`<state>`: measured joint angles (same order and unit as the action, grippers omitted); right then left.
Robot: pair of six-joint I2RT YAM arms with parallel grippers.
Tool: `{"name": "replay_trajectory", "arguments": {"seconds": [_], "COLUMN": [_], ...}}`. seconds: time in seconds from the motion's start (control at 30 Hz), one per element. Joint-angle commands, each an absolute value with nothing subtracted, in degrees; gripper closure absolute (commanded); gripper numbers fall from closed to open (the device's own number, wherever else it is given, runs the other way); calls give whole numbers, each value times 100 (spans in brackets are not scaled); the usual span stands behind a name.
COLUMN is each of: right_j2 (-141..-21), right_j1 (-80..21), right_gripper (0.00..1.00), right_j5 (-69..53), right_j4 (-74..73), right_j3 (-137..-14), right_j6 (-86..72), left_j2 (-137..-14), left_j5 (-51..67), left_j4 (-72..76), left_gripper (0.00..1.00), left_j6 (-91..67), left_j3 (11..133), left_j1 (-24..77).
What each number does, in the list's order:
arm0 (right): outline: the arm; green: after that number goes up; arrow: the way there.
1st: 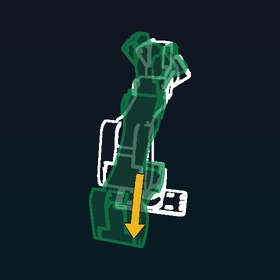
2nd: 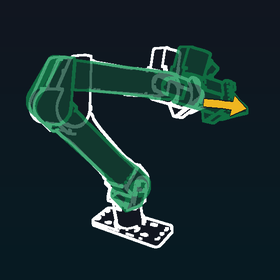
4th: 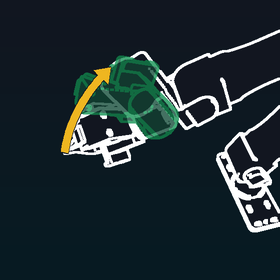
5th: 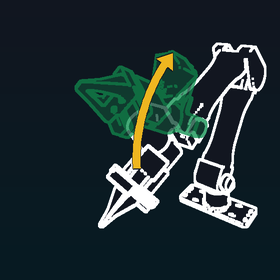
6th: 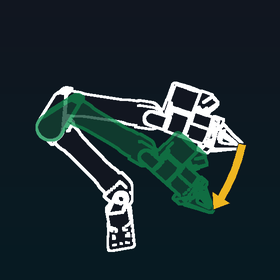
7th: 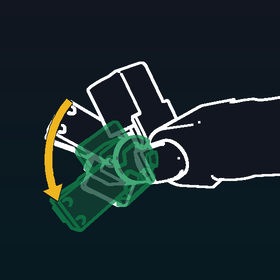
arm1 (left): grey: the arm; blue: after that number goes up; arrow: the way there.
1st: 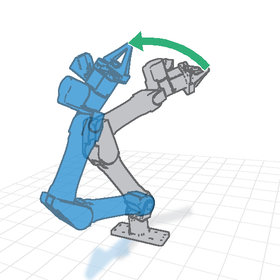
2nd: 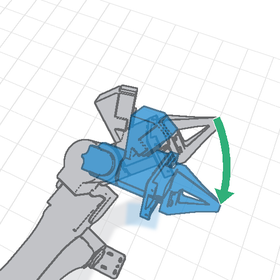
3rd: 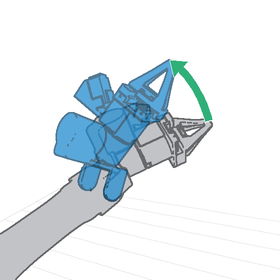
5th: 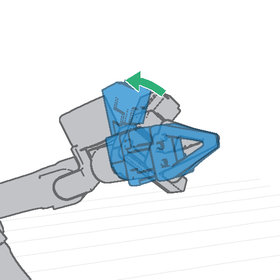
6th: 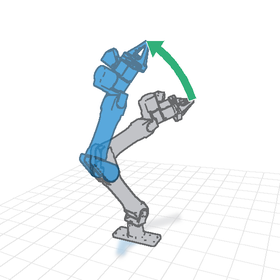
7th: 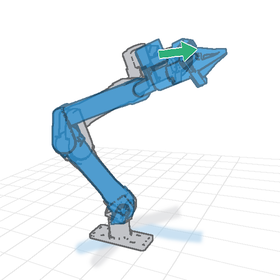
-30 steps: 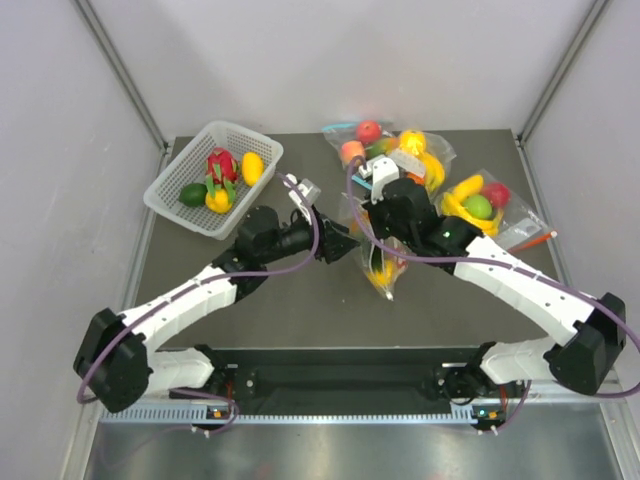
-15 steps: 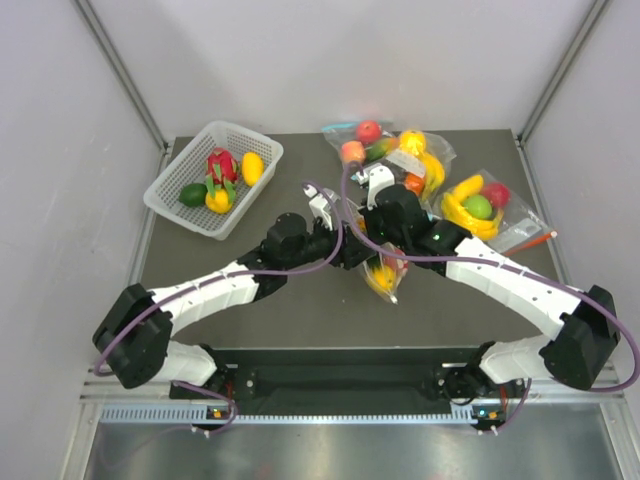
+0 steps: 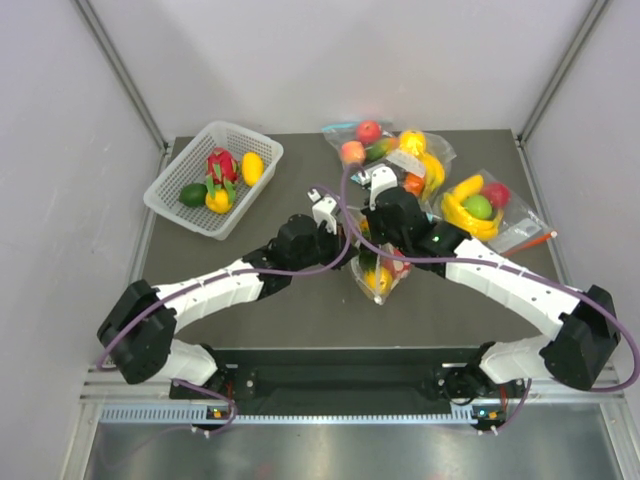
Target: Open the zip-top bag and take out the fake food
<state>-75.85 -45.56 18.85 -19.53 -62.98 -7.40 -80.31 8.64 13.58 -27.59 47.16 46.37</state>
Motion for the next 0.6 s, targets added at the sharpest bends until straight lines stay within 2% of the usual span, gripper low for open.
{"name": "replay_trajectory", "arguments": {"seconds": [0.0, 0.27, 0.57], "right_j2": [-7226, -6627, -6653], "right_j1": [-4448, -3842, -3841], "right_gripper": [100, 100, 100], "right_j5": [2487, 2488, 2172], "right_j4": [-2012, -2302, -2443], "right_j3": [-6302, -6179, -6100], "right_j6": [-563, -352, -334], "left_j2": [-7709, -7558, -7743], "left_j5": [265, -606, -1150], "left_j4": [950, 536, 527], "left_gripper": [100, 100, 100], "left_j6": [-2409, -2083, -2092], "left_j3": [4843, 4948, 4694], "left_j1": [4658, 4562, 4122]}}
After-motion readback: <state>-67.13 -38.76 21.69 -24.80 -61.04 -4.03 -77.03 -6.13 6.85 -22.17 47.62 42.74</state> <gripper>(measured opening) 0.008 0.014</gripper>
